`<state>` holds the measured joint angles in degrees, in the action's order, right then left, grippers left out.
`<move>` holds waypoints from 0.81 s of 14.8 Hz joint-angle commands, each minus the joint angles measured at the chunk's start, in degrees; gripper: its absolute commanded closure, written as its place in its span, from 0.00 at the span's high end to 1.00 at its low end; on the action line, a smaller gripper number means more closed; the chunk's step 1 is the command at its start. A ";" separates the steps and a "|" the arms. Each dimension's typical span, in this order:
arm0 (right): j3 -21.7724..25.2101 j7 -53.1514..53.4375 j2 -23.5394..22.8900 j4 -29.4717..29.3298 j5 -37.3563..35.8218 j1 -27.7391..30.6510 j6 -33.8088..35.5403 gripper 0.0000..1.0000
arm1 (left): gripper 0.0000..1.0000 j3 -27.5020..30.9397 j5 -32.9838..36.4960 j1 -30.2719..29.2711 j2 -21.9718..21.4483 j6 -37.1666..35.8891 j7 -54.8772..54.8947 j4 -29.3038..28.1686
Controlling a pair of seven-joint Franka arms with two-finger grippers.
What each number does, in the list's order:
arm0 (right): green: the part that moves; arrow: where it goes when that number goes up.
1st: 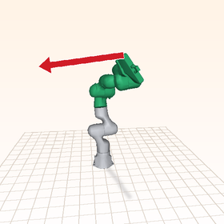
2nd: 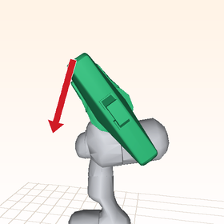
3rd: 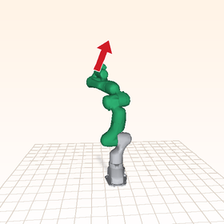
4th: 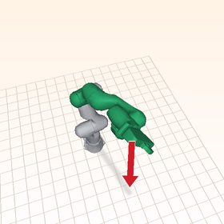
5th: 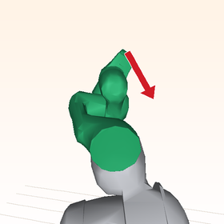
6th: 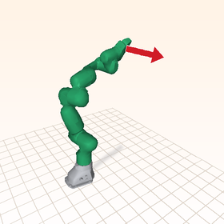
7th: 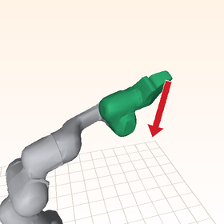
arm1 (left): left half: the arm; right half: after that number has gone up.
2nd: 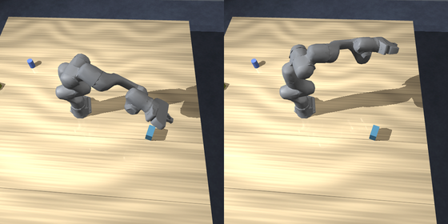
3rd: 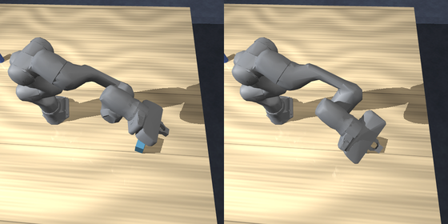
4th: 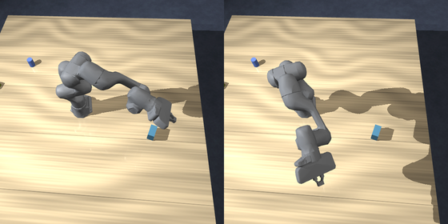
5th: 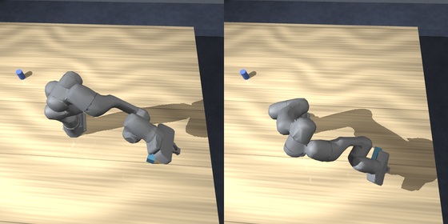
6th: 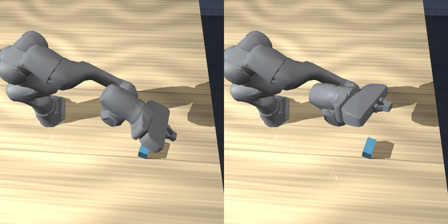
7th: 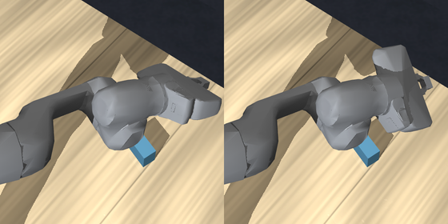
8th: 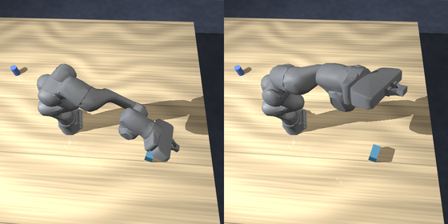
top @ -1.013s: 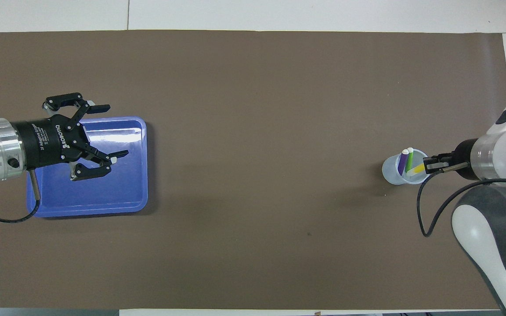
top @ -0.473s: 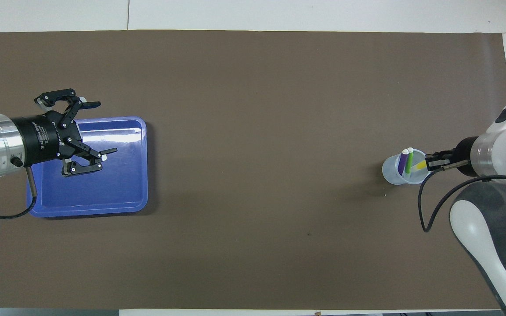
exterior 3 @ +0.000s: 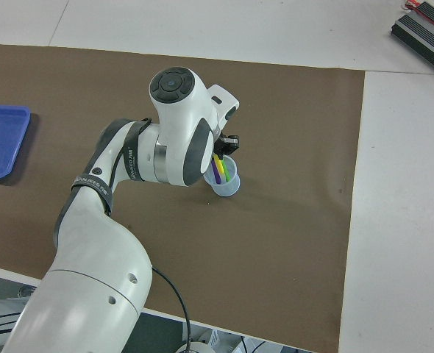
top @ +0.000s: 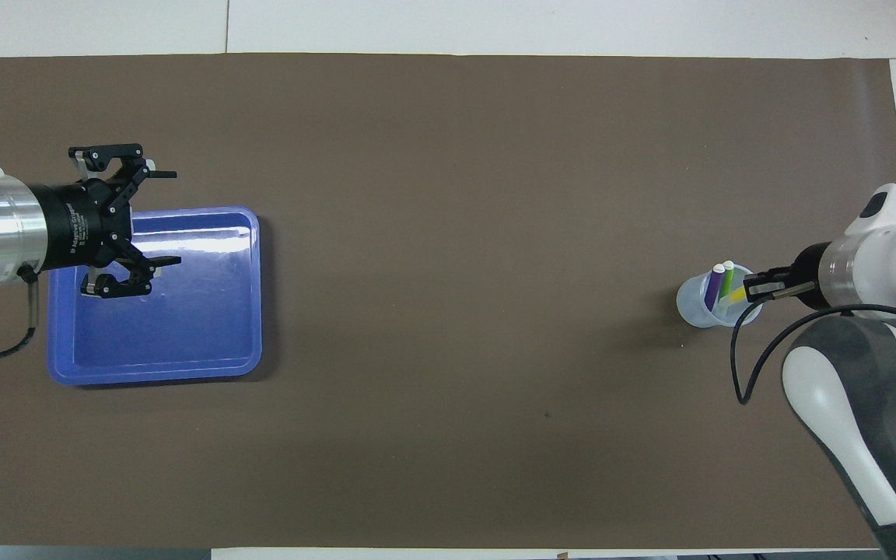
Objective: Transfer and insert pens with both arms
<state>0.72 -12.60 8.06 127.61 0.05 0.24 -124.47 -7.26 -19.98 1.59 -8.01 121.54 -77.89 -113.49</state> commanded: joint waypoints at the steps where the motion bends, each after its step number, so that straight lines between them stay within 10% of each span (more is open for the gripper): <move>1: -0.19 -0.32 0.03 2.29 -0.93 0.37 -1.74 0.00 | 1.00 2.07 4.76 -1.15 3.53 -9.37 12.80 8.01; 5: -0.19 -0.67 -0.76 3.26 -0.93 0.37 -3.85 0.00 | 1.00 4.27 11.97 -2.81 6.51 -22.46 39.23 16.27; 6: -0.19 -0.58 -0.85 3.26 -0.93 0.37 -3.85 0.46 | 1.00 4.36 13.90 -2.91 6.87 -25.10 45.31 17.42; 8: -0.19 -0.23 -1.12 2.73 -0.93 0.37 -3.94 0.86 | 1.00 4.19 15.50 -4.13 6.96 -28.54 55.69 17.61; 9: -0.19 -0.23 -1.29 2.30 -0.93 0.37 -3.94 1.00 | 1.00 4.27 15.68 -4.14 7.30 -30.21 59.40 17.69; 12: -0.10 -0.14 -1.56 -0.51 -0.84 0.37 -3.25 1.00 | 1.00 4.80 19.01 -0.21 7.22 -31.72 66.20 16.82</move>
<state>0.71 -12.60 6.96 129.36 0.05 0.24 -127.82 -2.77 -3.81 -1.68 -1.46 91.78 -15.12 -97.79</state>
